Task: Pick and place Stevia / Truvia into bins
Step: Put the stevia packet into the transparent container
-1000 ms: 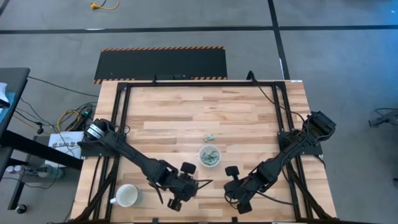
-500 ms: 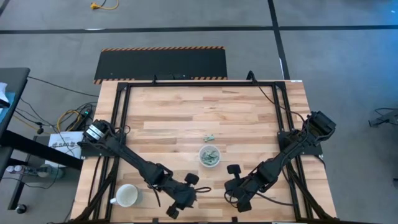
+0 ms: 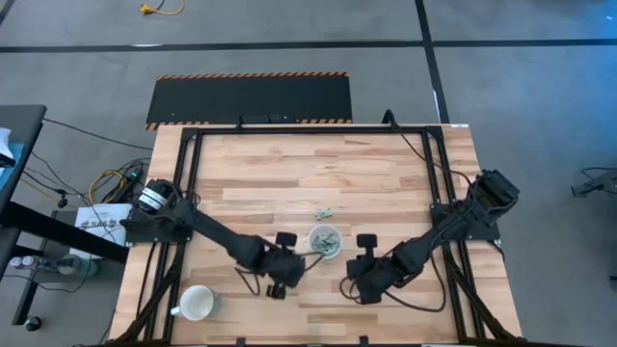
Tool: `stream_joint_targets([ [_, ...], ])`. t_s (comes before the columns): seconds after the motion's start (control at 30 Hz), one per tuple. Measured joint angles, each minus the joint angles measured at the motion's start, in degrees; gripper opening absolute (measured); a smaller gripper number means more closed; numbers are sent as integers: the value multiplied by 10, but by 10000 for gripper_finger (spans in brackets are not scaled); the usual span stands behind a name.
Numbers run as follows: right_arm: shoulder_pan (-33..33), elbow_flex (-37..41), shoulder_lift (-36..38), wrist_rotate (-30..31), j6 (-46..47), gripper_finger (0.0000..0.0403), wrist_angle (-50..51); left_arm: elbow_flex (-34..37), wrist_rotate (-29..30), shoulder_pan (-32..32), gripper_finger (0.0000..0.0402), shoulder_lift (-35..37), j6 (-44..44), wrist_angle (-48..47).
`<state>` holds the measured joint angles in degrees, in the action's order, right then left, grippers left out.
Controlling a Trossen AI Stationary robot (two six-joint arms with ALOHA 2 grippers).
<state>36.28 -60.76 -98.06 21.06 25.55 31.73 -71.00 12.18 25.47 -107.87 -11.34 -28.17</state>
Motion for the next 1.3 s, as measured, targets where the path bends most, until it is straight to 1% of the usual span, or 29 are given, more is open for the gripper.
stream_joint_targets([
  [0.17,-15,1,0,0,-14,0,28,0,-1,-55,128,0,26,-37],
  [0.37,-10,1,0,0,-10,0,59,0,0,-128,128,0,83,-47],
  [0.47,-6,1,4,1,7,0,80,0,-20,-166,128,0,107,-42],
  [0.57,4,1,9,18,19,0,105,0,-47,-200,128,0,136,-29],
  [0.7,16,1,22,39,40,0,122,0,-78,-233,128,0,170,21],
  [0.83,30,1,39,67,50,0,133,0,-121,-258,128,0,183,47],
  [0.9,35,1,49,75,55,0,132,0,-132,-268,128,0,183,49],
  [1.17,35,1,75,77,66,0,130,0,-134,-289,129,0,185,55],
  [1.3,33,1,75,78,65,0,130,0,-134,-293,140,0,203,61],
])
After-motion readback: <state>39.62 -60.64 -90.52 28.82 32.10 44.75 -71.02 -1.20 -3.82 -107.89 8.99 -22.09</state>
